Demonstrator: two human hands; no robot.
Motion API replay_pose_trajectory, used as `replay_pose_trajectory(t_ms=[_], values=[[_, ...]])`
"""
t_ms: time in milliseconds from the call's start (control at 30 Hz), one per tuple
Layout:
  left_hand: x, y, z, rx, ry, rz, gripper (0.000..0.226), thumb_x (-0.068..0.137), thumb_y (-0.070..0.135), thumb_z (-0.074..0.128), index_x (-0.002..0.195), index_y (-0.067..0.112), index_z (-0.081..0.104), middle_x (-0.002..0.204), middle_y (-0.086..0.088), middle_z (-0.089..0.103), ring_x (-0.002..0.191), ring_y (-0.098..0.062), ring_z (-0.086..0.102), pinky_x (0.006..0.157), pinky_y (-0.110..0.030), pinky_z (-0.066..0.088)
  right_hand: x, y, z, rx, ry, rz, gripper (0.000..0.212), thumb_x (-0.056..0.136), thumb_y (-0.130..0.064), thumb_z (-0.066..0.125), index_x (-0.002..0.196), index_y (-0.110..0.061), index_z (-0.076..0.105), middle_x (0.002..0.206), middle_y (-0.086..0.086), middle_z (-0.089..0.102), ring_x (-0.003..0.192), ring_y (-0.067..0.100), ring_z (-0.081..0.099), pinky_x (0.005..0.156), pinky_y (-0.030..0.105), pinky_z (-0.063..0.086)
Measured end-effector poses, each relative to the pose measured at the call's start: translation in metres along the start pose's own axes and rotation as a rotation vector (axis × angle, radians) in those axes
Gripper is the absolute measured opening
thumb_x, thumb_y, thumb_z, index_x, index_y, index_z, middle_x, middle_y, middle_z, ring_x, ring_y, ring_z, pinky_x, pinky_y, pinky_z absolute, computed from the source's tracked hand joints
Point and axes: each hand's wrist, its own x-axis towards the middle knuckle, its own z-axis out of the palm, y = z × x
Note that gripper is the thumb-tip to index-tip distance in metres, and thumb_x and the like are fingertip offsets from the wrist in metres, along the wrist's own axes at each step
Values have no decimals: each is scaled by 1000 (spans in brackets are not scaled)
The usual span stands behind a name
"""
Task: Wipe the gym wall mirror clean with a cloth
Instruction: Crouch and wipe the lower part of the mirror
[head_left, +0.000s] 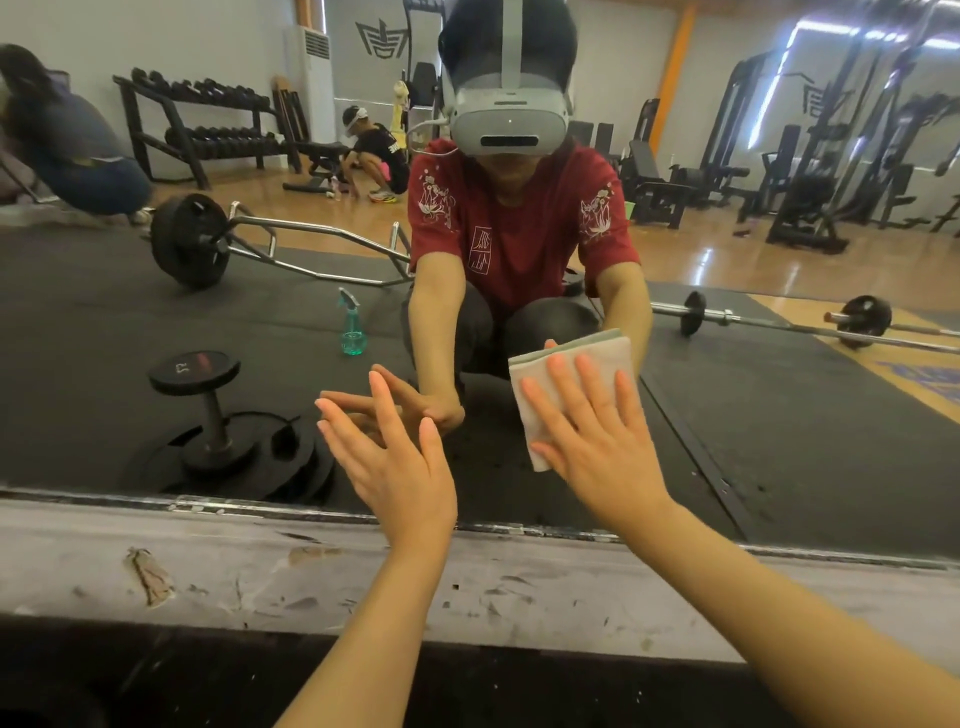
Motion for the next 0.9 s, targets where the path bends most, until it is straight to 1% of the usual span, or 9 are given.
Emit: replay_pose_trajectory(t_ms=[100, 200, 333, 400, 500, 667, 700, 800, 900], values=[[1, 1, 0, 2, 0, 1, 81, 97, 30, 55, 154, 42, -1, 164, -11, -13, 151, -35, -6, 114, -59, 23, 16, 16, -12, 6, 36, 4, 71, 96, -45, 40, 157, -22, 11, 162, 9, 6, 150, 29, 3, 119, 54, 0], [0, 0, 1, -12, 3, 0, 79, 98, 30, 54, 153, 43, 0, 164, -11, -12, 150, -35, -5, 115, -60, 21, 25, 18, -12, 43, 54, 41, 73, 97, -45, 41, 157, -21, 9, 162, 11, 3, 149, 31, -1, 119, 54, 0], [1, -1, 1, -10, 14, 15, 77, 97, 30, 54, 154, 41, 2, 164, -13, -11, 150, -36, -4, 114, -60, 21, 9, -9, 5, 92, 39, 129, 74, 97, -45, 41, 157, -22, 5, 161, 12, -1, 151, 33, -8, 120, 55, -4], [1, -2, 1, -16, 13, 17, 77, 97, 30, 53, 154, 41, 2, 163, -13, -11, 150, -37, -4, 114, -61, 22, -17, -28, 17, 84, -1, 79, 73, 96, -43, 41, 157, -21, 7, 161, 13, 1, 150, 34, -11, 120, 56, -5], [1, -3, 0, -23, 12, 26, 78, 98, 29, 54, 153, 43, 1, 164, -13, -11, 150, -37, -4, 114, -61, 23, -52, -47, 31, 53, -65, 14, 72, 97, -39, 39, 158, -19, 5, 160, 13, 6, 151, 34, -9, 119, 56, -1], [1, -4, 0, -31, 8, 22, 75, 99, 29, 53, 153, 43, 3, 164, -12, -12, 150, -35, -6, 114, -60, 22, -48, -35, 24, 58, -68, -54, 70, 99, -40, 38, 158, -21, 6, 162, 10, 4, 151, 32, 0, 119, 55, 3], [1, -3, 1, -31, 13, 22, 75, 99, 29, 53, 153, 42, 3, 164, -12, -12, 150, -36, -5, 114, -59, 21, -39, -28, 19, 61, -48, -37, 71, 98, -40, 39, 158, -21, 6, 162, 10, 4, 151, 31, -2, 118, 55, 3], [1, -3, 3, -24, 24, 26, 74, 99, 29, 53, 153, 40, 4, 163, -15, -10, 150, -37, -3, 115, -57, 19, -1, -10, 5, 85, 44, 125, 76, 96, -45, 42, 158, -22, 4, 161, 11, 2, 150, 31, -4, 118, 56, -2], [2, -4, 3, -12, 30, 31, 74, 98, 29, 54, 152, 40, 4, 163, -16, -8, 149, -39, -1, 115, -56, 19, 13, -12, 1, 113, 27, 172, 77, 97, -46, 41, 157, -23, -1, 160, 12, -4, 149, 34, -5, 119, 56, -7]])
